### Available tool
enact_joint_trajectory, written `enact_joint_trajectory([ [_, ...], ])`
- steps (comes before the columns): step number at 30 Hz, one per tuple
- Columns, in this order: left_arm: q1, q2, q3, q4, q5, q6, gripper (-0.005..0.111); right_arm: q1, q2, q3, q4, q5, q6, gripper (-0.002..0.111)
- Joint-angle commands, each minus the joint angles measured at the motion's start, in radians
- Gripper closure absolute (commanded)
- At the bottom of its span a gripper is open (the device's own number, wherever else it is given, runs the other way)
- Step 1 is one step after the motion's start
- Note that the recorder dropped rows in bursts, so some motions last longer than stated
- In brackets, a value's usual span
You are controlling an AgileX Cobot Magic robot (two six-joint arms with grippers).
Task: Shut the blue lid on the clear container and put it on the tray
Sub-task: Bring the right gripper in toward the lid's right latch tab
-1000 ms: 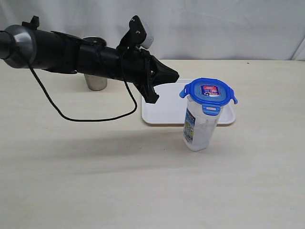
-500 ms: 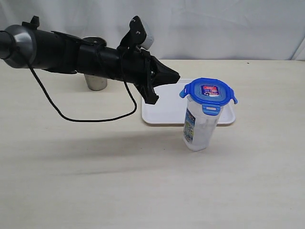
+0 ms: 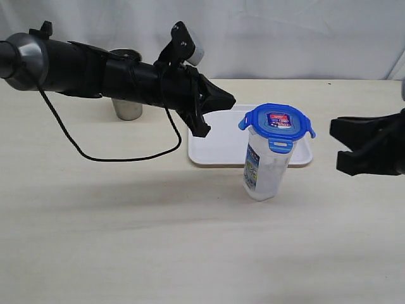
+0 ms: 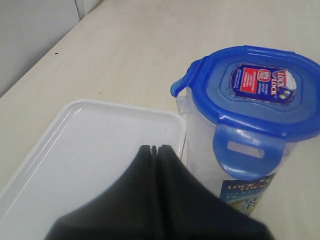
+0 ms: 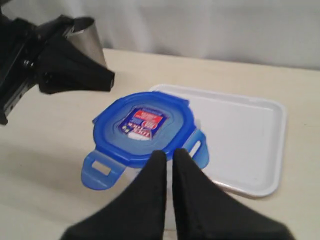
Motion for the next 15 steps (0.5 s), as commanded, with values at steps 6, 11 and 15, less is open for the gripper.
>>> enact_joint_trajectory([
  [6,0.002,0.0,-0.009,-0.001,0.018,0.031,0.107,-0.002,0.087,-0.049,-0.221,-0.117,0.073,0.104],
  [11,0.002,0.0,-0.009,-0.001,0.032,0.031,0.107,-0.002,0.207,-0.054,-0.067,-0.046,-0.081,0.104],
  [15,0.002,0.0,-0.009,0.001,0.039,0.031,0.107,-0.002,0.243,-0.054,0.03,-0.095,-0.185,0.104],
])
